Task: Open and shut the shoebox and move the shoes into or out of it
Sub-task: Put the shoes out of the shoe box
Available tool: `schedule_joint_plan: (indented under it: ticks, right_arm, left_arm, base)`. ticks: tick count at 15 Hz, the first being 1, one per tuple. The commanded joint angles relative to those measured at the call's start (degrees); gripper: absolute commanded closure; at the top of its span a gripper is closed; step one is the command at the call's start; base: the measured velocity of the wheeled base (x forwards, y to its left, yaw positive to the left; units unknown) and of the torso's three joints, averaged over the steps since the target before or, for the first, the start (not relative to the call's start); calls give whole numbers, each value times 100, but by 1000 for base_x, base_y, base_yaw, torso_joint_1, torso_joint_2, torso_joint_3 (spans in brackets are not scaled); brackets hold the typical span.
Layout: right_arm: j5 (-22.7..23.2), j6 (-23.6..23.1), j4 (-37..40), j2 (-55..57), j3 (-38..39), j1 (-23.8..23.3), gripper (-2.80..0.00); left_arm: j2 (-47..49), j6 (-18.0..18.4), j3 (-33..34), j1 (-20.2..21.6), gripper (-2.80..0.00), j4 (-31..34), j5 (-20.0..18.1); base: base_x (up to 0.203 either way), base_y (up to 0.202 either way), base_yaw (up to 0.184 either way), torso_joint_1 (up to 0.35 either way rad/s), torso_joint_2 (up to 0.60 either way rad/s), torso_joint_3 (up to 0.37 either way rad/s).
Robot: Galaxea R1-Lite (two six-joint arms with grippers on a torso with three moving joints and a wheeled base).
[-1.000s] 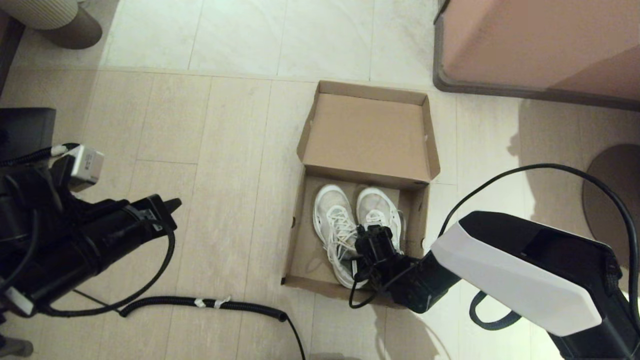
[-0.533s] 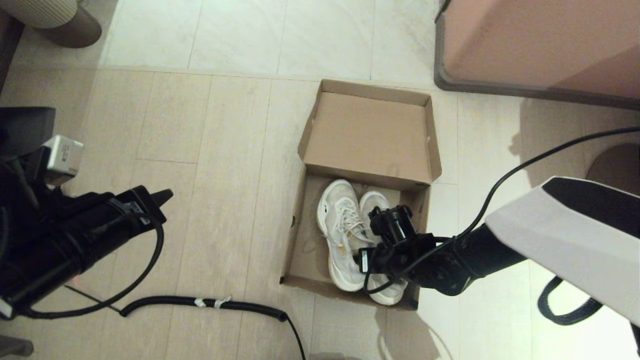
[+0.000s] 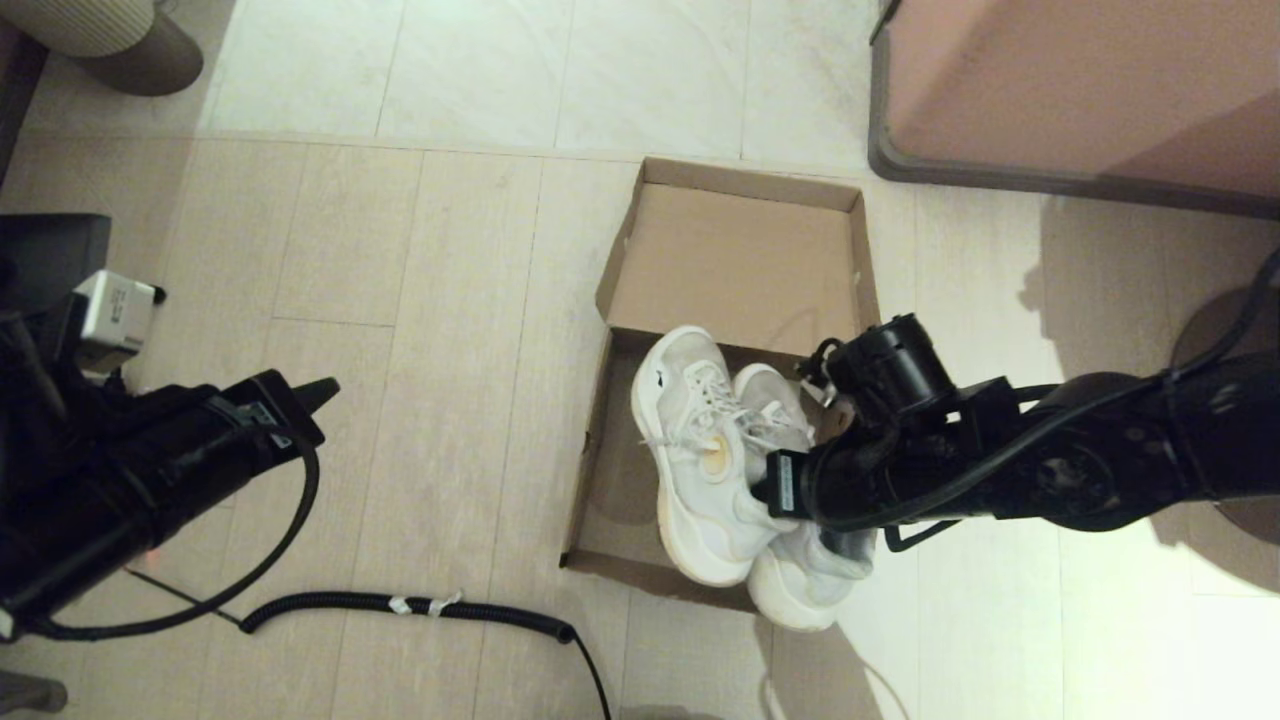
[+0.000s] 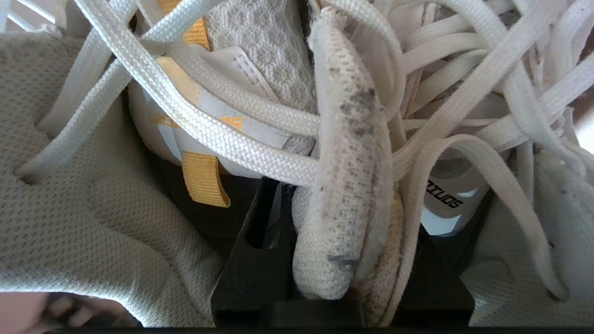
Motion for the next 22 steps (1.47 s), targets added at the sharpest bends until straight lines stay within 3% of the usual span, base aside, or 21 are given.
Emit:
schedule_joint_plan:
  ticks: [1,4,6,8,11,13,16,22]
  right_arm:
    - [36,74,314,-852,1,-3,0]
    - [-89,124,1112,-1851,-53,-59,0]
    - [-665,62,1642,-2484,-94,-182,0]
    - [-980,-108,1855,-2682,-55,-860,0]
    - [-1061,-504,1845,-2479,-61,-2400,0]
    - [-1068,-631,1404,-1805,-74,-2981,0]
    - [-1066,-877,374,-547,-107,-3438,0]
    - [-1093,-1387,-1418,1381,-29,-3743,0]
  left_arm:
    - [23,-165,-69,-19,0,-23,-12]
    - [136,-309,-212,-10,0,2,-83]
    - [421,-349,-218,-18,0,-12,-125]
    - [867,-345,-282,-37,0,-11,-187]
    - [1413,-220,-576,-141,0,-31,-226]
    - [1403,-196,-742,-233,0,4,-228]
    - [1470,29,-829,-261,0,-20,-234]
    - [2324,56,-1837,-261,0,-5,-495]
  base:
    - [0,0,0,0,0,0]
    - [0,0,0,0,0,0]
    - [0,0,0,0,0,0]
    - [0,0,0,0,0,0]
    - [0,0,0,0,0,0]
    - [0,0,0,0,0,0]
    - [0,0,0,0,0,0]
    - [0,0,0,0,0,0]
